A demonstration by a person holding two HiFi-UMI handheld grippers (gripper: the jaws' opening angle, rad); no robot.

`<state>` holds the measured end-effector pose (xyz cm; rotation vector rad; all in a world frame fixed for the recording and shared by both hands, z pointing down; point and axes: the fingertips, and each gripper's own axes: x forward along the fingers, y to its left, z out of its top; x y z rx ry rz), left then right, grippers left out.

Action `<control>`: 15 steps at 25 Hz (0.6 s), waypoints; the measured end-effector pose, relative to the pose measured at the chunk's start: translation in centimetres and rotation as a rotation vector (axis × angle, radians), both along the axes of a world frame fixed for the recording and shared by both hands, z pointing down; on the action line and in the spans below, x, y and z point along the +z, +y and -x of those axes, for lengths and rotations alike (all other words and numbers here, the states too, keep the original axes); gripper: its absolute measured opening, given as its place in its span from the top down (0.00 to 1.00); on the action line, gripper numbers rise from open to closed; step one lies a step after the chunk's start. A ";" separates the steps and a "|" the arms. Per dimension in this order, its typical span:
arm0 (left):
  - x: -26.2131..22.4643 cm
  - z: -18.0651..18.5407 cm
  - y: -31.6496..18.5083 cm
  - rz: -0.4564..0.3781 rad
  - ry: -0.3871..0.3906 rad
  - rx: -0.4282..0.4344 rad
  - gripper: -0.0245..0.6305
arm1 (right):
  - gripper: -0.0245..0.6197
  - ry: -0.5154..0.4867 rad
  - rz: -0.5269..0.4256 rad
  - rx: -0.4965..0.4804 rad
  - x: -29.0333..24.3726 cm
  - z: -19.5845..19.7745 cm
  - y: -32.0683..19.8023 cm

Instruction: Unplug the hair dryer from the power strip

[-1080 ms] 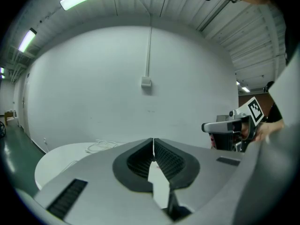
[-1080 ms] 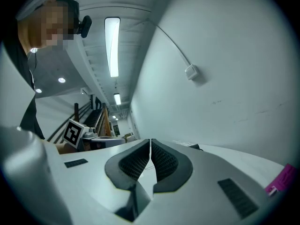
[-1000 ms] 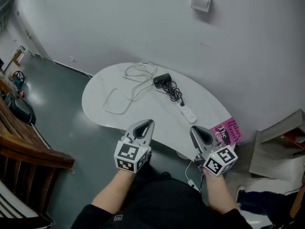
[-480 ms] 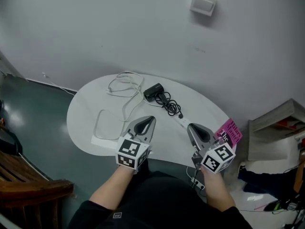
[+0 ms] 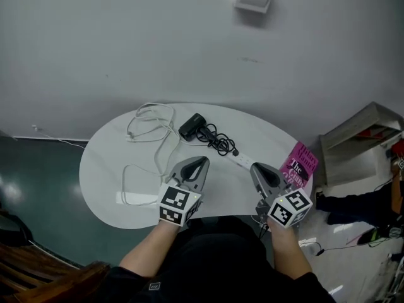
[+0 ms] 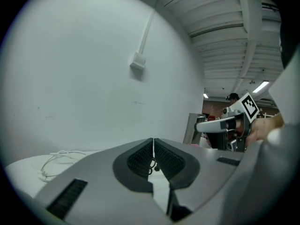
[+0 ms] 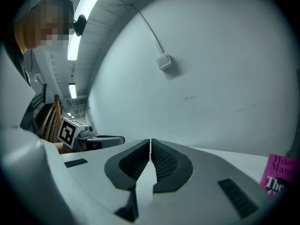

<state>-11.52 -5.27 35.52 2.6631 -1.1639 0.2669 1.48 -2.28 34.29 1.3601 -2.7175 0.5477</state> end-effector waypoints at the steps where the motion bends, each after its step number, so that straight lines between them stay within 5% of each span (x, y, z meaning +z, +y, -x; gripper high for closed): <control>1: 0.4 -0.3 -0.2 0.008 -0.001 0.014 0.93 | 0.91 0.004 0.005 0.013 0.1 -0.3 -0.2; 15: 6.3 -7.3 -3.0 0.126 -0.092 0.133 0.93 | 0.91 -0.001 0.073 0.037 3.5 -4.8 -5.2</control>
